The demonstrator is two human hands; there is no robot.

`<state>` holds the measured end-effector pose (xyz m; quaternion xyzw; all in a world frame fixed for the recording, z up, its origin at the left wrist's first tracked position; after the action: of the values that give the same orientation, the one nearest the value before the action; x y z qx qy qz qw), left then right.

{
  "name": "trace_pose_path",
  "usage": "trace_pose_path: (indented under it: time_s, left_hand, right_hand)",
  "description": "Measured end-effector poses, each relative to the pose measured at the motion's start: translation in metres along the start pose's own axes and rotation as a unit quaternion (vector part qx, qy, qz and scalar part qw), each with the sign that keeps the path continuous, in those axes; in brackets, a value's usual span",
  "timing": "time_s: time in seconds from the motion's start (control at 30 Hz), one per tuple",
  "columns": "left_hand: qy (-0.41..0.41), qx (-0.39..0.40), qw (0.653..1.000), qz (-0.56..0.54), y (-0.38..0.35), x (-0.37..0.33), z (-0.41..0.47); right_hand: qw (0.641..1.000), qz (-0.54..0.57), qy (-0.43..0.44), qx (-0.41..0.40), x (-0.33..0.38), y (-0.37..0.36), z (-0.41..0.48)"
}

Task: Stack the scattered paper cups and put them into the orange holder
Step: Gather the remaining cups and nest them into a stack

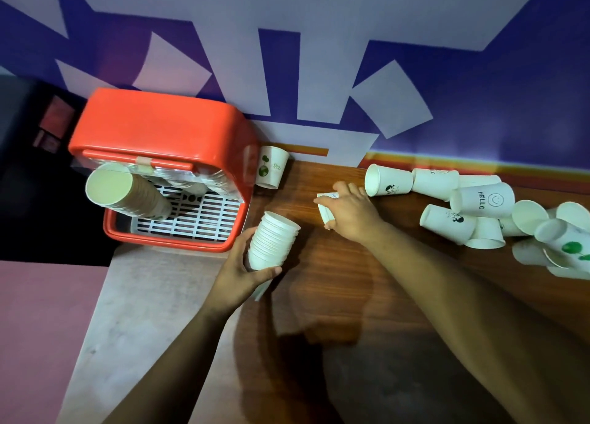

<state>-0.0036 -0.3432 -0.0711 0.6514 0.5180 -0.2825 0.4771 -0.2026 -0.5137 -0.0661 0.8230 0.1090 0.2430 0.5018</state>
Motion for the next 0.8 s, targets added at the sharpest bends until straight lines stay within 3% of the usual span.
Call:
trace_pose_path:
  time_s: [0.13,0.2,0.27,0.33,0.4,0.43,0.67,0.73,0.8]
  left_hand:
    - [0.002,0.005,1.0,-0.001,-0.005,0.003,-0.004]
    - [0.0,0.007,1.0,0.002,-0.007,0.002,-0.004]
    - [-0.003,0.009,1.0,0.008,-0.01,0.0,-0.004]
    - [-0.007,0.008,1.0,0.012,-0.012,-0.004,-0.003]
    - [-0.015,0.009,1.0,0.012,-0.015,-0.01,-0.001]
    - [-0.022,0.013,1.0,0.014,-0.016,-0.013,0.0]
    - [-0.05,0.044,0.998,0.005,-0.032,-0.031,0.005]
    - [-0.05,0.038,0.998,0.001,-0.036,-0.033,0.007]
    - [-0.044,0.026,0.999,-0.004,-0.038,-0.033,0.006]
  right_hand:
    - [0.998,-0.047,0.023,-0.018,-0.002,0.001,-0.003]
    - [0.999,-0.006,0.012,-0.031,-0.005,0.009,-0.007]
    - [0.981,0.168,-0.021,-0.097,-0.009,0.022,-0.015]
    - [0.91,0.384,-0.049,-0.151,-0.009,0.033,-0.024]
    - [0.855,0.495,-0.062,-0.139,-0.004,0.039,-0.033]
    - [0.851,0.508,-0.057,-0.12,-0.002,0.039,-0.037]
    - [0.891,0.452,-0.009,0.034,0.017,0.024,-0.064]
    - [0.891,0.454,-0.03,0.013,0.01,0.023,-0.063]
    - [0.923,0.371,-0.042,-0.089,-0.012,0.031,-0.056]
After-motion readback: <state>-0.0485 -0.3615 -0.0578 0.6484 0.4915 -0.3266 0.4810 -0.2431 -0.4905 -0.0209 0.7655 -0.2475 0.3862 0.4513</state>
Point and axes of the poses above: each hand's wrist, its own z-axis towards the middle knuckle, its own y-axis out of the back of the hand, x = y × z, the point moved 3 cm from there along z, towards the middle knuckle, and after that the axes turned 11 degrees about z, right-handed, at the moved point
